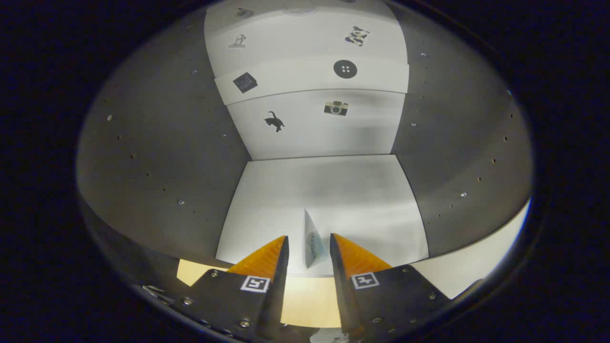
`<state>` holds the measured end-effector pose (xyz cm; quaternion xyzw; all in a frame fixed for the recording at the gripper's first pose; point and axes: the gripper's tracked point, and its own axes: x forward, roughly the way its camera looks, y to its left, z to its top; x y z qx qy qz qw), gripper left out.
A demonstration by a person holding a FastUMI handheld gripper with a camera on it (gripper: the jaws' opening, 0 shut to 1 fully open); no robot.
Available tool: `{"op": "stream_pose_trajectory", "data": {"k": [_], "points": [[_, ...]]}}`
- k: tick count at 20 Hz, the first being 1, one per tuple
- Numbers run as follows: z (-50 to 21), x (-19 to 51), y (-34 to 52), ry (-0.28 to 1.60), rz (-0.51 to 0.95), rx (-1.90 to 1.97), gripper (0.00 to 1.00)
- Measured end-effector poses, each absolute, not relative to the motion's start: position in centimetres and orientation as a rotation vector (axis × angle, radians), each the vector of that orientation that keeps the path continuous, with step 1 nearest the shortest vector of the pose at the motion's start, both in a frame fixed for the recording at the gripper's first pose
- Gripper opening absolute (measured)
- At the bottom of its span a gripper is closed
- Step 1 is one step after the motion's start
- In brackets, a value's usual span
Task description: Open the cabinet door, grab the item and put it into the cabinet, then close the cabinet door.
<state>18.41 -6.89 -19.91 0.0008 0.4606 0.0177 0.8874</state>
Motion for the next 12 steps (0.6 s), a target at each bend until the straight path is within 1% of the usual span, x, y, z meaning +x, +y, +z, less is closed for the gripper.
{"op": "stream_pose_trajectory", "data": {"k": [2,6,12], "points": [[-18.6,18.4,-6.5,0.897,0.054,0.019,0.50],[-15.0,17.5,-6.4,0.742,0.070,0.029,0.51],[-9.8,13.0,-7.6,0.554,0.028,-0.051,0.50]]}}
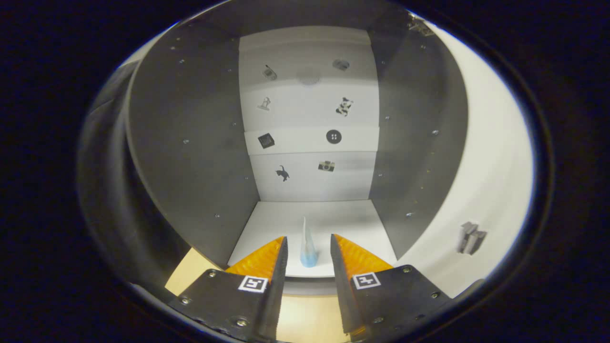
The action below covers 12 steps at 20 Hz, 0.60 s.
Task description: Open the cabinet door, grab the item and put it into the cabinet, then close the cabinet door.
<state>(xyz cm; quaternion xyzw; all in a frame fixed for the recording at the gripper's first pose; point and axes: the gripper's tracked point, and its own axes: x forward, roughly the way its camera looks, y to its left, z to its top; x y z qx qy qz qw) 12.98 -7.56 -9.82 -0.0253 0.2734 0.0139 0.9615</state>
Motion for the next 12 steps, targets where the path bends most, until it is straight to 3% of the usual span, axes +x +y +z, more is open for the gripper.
{"op": "stream_pose_trajectory", "data": {"k": [12], "points": [[-3.0,0.2,-8.2,0.355,-0.048,-0.098,0.50]]}}
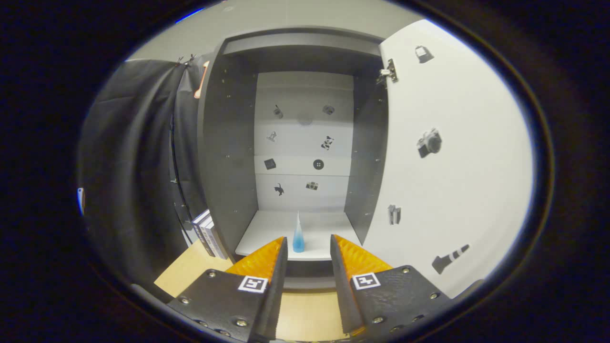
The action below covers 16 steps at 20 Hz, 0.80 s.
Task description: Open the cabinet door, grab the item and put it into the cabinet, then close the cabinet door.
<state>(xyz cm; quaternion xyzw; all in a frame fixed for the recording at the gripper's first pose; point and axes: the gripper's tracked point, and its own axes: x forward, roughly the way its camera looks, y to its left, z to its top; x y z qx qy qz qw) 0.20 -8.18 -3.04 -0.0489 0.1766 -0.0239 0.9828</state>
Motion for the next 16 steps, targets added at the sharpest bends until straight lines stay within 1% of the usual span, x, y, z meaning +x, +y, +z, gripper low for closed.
{"op": "stream_pose_trajectory", "data": {"k": [9,16], "points": [[1.5,-11.1,-13.3,0.217,-0.190,-0.124,0.50],[4.3,-19.7,-21.1,0.151,-0.441,-0.110,0.50]]}}
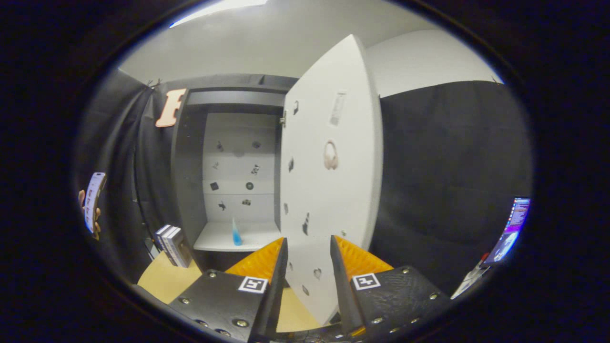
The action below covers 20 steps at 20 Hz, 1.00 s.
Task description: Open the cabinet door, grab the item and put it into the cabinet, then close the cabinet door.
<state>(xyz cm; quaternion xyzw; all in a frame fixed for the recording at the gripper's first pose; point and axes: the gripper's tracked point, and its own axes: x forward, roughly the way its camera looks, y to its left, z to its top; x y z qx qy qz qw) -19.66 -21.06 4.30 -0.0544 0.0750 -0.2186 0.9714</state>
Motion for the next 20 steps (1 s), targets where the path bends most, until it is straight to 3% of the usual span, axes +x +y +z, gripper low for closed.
{"op": "stream_pose_trajectory", "data": {"k": [9,12,13,20], "points": [[5.1,-23.8,-31.0,0.115,-0.712,-0.087,0.51],[4.5,-22.6,-31.7,0.116,-0.717,-0.089,0.83],[4.6,-22.2,-31.7,0.115,-0.708,-0.091,0.86],[4.4,-21.1,-30.2,0.123,-0.614,-0.089,0.83]]}}
